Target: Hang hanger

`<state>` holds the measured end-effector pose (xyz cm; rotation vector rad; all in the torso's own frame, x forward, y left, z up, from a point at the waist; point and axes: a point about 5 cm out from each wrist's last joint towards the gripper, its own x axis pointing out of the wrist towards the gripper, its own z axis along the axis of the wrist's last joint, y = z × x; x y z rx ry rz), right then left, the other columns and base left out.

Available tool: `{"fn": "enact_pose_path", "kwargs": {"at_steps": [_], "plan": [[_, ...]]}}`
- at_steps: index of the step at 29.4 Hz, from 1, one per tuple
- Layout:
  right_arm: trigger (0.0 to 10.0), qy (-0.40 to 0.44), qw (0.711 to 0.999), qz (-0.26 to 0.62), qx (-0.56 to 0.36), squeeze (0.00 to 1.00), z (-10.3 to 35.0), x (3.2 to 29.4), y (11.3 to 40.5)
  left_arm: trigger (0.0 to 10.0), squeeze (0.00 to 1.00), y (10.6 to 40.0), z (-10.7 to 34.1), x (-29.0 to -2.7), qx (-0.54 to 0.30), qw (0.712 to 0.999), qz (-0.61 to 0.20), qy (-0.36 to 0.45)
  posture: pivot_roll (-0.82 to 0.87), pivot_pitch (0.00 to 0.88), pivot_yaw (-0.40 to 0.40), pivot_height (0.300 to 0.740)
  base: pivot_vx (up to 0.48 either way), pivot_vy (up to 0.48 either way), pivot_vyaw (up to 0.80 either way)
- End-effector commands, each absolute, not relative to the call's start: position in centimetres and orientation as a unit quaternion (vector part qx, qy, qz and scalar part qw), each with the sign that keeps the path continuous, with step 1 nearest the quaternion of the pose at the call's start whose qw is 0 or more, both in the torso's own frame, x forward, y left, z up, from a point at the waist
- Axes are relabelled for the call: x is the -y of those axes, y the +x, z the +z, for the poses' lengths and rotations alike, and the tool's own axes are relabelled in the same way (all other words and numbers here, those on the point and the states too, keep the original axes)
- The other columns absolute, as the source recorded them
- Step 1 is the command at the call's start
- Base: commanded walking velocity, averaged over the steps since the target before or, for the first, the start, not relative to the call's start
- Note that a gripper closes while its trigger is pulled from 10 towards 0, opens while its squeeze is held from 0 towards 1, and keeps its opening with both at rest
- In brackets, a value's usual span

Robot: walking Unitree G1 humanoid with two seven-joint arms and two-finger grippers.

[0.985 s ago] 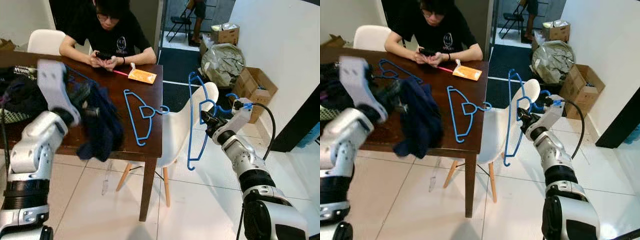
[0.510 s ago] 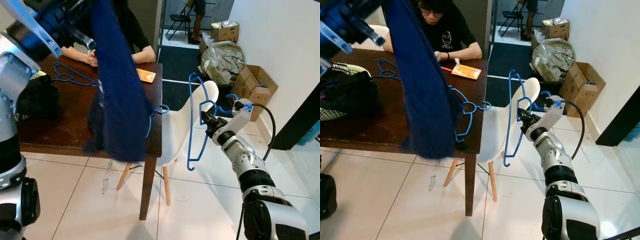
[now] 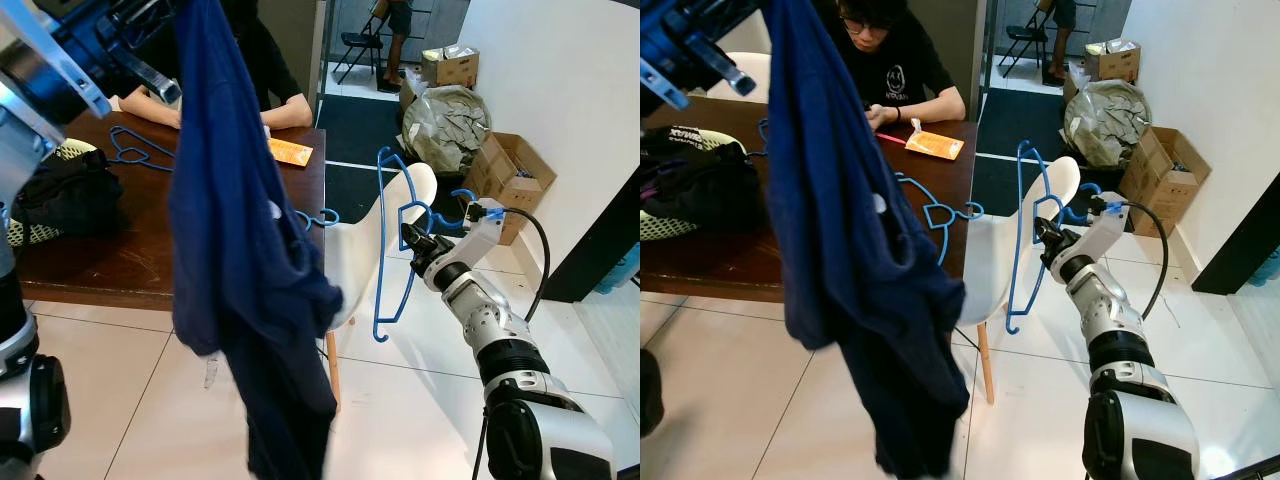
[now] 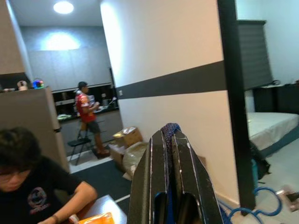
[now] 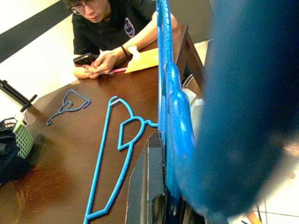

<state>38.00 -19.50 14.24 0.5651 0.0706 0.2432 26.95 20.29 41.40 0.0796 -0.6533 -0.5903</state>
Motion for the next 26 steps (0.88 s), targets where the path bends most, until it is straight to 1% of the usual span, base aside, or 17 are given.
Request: {"fn": "enact_pose_path", "kwargs": {"at_steps": [1, 4, 5, 7, 8, 9, 10, 11, 12, 14, 15, 16, 17, 20, 21, 26], "plan": [[10.0, 0.282, 0.952, 0.118, -0.028, 0.0, 14.5, 19.5, 38.2, 0.0, 0.0, 27.0, 41.7, -21.8, 0.322, 0.915, -0.237, 0.056, 0.08, 0.0, -0.075, 0.74, 0.0, 0.0, 0.0], [10.0, 0.282, 0.952, 0.118, -0.028, 0.0, 14.5, 19.5, 38.2, 0.0, 0.0, 27.0, 41.7, -21.8, 0.322, 0.915, -0.237, 0.056, 0.08, 0.0, -0.075, 0.74, 0.0, 0.0, 0.0], [10.0, 0.282, 0.952, 0.118, -0.029, 0.0, 14.5, 19.5, 38.1, 0.0, 0.0, 27.3, 41.9, -22.9, 0.322, 0.925, -0.19, 0.074, 0.09, 0.0, -0.075, 0.74, 0.0, 0.0, 0.0], [10.0, 0.282, 0.952, 0.118, -0.029, 0.0, 14.5, 19.5, 38.1, 0.0, 0.0, 27.3, 41.9, -22.9, 0.322, 0.925, -0.19, 0.074, 0.09, 0.0, -0.075, 0.74, 0.0, 0.0, 0.0], [10.0, 0.282, 0.952, 0.119, -0.029, 0.0, 14.4, 19.5, 38.1, 0.0, 0.0, 27.6, 42.1, -24.7, 0.321, 0.934, -0.114, 0.104, 0.09, 0.0, -0.076, 0.74, 0.0, 0.0, 0.0], [10.0, 0.282, 0.952, 0.119, -0.029, 0.0, 14.4, 19.5, 38.1, 0.0, 0.0, 27.6, 42.1, -24.7, 0.321, 0.934, -0.114, 0.104, 0.09, 0.0, -0.076, 0.74, 0.0, 0.0, 0.0], [10.0, 0.282, 0.952, 0.119, -0.03, 0.0, 14.4, 19.4, 38.1, 0.0, 0.0, 28.2, 41.8, -26.2, 0.308, 0.942, -0.05, 0.123, 0.09, 0.0, -0.076, 0.74, 0.0, 0.0, 0.0], [10.0, 0.281, 0.952, 0.12, -0.03, 0.0, 14.3, 19.4, 38.1, 1.8, 0.0, 28.6, 41.2, -27.0, 0.293, 0.948, -0.015, 0.127, 0.09, 0.0, -0.075, 0.74, 0.0, 0.0, 0.0], [10.0, 0.281, 0.952, 0.121, -0.031, 0.0, 14.2, 19.4, 38.0, 1.8, 0.0, 28.9, 40.8, -27.4, 0.283, 0.951, -0.001, 0.124, 0.09, 0.0, -0.075, 0.74, 0.0, 0.0, 0.0], [10.0, 0.281, 0.952, 0.121, -0.031, 0.0, 14.2, 19.4, 38.0, 1.8, 0.0, 28.9, 40.8, -27.4, 0.283, 0.951, -0.001, 0.124, 0.09, 0.0, -0.075, 0.74, 0.0, 0.0, 0.0], [10.0, 0.281, 0.952, 0.121, -0.031, 0.0, 14.2, 19.4, 38.0, 4.1, 0.0, 29.1, 40.3, -27.4, 0.276, 0.954, -0.002, 0.115, 0.09, 0.0, -0.075, 0.74, 0.0, 0.0, 0.0], [10.0, 0.281, 0.952, 0.121, -0.031, 0.0, 14.2, 19.4, 38.0, 4.1, 0.0, 29.1, 40.3, -27.4, 0.276, 0.954, -0.002, 0.115, 0.09, 0.0, -0.075, 0.74, 0.0, 0.0, 0.0], [10.0, 0.28, 0.952, 0.122, -0.031, 0.0, 14.2, 19.4, 38.0, 10.0, 0.0, 29.4, 39.9, -27.1, 0.271, 0.958, -0.012, 0.096, 0.09, 0.0, -0.074, 0.74, 0.0, 0.0, 0.0], [10.0, 0.28, 0.952, 0.122, -0.031, 0.0, 14.2, 19.4, 38.0, 10.0, 0.0, 29.6, 39.5, -26.8, 0.268, 0.96, -0.02, 0.083, 0.09, 0.0, -0.074, 0.74, 0.0, 0.0, 0.0], [10.0, 0.279, 0.952, 0.123, -0.031, 0.0, 14.2, 19.4, 38.0, 10.0, 0.0, 29.8, 39.1, -26.4, 0.265, 0.961, -0.032, 0.072, 0.08, 0.0, -0.077, 0.74, 0.0, 0.0, 0.0], [10.0, 0.278, 0.952, 0.125, -0.032, 0.0, 14.3, 19.4, 38.0, 10.0, 0.0, 30.0, 38.7, -25.5, 0.265, 0.96, -0.055, 0.064, 0.08, 0.0, -0.077, 0.74, 0.411, 0.0, 0.0]]}}
